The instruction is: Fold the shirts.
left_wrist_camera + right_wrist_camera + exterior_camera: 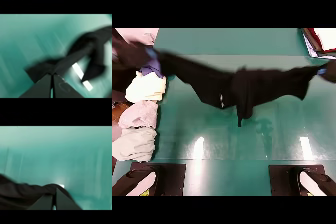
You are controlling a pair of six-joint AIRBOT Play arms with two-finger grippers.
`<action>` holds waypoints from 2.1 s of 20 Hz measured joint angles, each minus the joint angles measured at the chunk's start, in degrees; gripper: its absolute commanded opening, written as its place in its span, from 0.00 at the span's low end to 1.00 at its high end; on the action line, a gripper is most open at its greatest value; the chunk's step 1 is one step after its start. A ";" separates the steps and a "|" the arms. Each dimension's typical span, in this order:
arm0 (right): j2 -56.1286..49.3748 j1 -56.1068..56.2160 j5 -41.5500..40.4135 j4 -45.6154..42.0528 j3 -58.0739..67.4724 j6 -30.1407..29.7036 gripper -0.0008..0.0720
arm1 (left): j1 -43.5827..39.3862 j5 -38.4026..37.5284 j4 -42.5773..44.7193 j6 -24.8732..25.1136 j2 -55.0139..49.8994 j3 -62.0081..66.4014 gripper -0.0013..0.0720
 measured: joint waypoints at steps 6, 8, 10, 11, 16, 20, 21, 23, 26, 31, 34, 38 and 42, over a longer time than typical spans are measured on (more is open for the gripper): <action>-12.48 3.91 -5.51 0.63 -4.79 -0.15 0.87 | -4.46 7.78 1.40 1.95 0.04 -25.59 0.05; -15.63 3.34 -5.42 0.85 -4.17 -0.15 0.77 | -4.79 10.38 3.41 2.19 0.04 -29.75 0.05; -17.25 2.36 -4.00 0.83 -2.86 -0.57 0.77 | -4.96 11.93 4.50 2.36 0.07 -31.76 0.05; -17.33 2.27 -3.50 0.87 -2.34 -0.87 0.77 | -5.09 12.63 4.96 2.43 0.07 -32.44 0.05; -16.13 11.93 -2.36 0.92 -1.22 -1.88 0.77 | -5.18 15.93 5.79 2.38 0.07 -33.75 0.05; -19.89 26.51 -6.51 -0.33 -1.01 -3.23 0.77 | -5.18 16.92 5.31 2.27 0.09 -34.03 0.05; -21.35 29.77 -7.48 -1.38 -0.98 -3.45 0.77 | -5.18 16.87 5.16 2.23 0.09 -34.03 0.05; -24.44 35.36 -9.33 -4.55 -0.96 -3.67 0.77 | -5.18 16.68 5.07 2.16 0.09 -34.07 0.05; -27.76 41.24 -13.00 -8.52 -0.96 -3.91 0.77 | -5.18 16.50 4.90 2.16 0.09 -34.07 0.05; -29.55 44.98 -18.53 -10.99 -0.94 -3.61 0.10 | -5.18 16.48 4.74 2.14 0.09 -34.07 0.05; -29.22 45.31 -20.11 -12.59 -0.92 -3.15 0.04 | -5.07 16.44 4.74 2.12 0.09 -33.86 0.05; -22.75 41.07 -19.37 -18.40 0.28 -0.76 0.04 | -1.27 14.60 4.76 0.74 0.24 -27.15 0.05; -12.81 29.53 -14.71 -24.24 6.80 2.08 0.04 | 3.54 11.80 4.72 -0.22 0.31 -9.86 0.05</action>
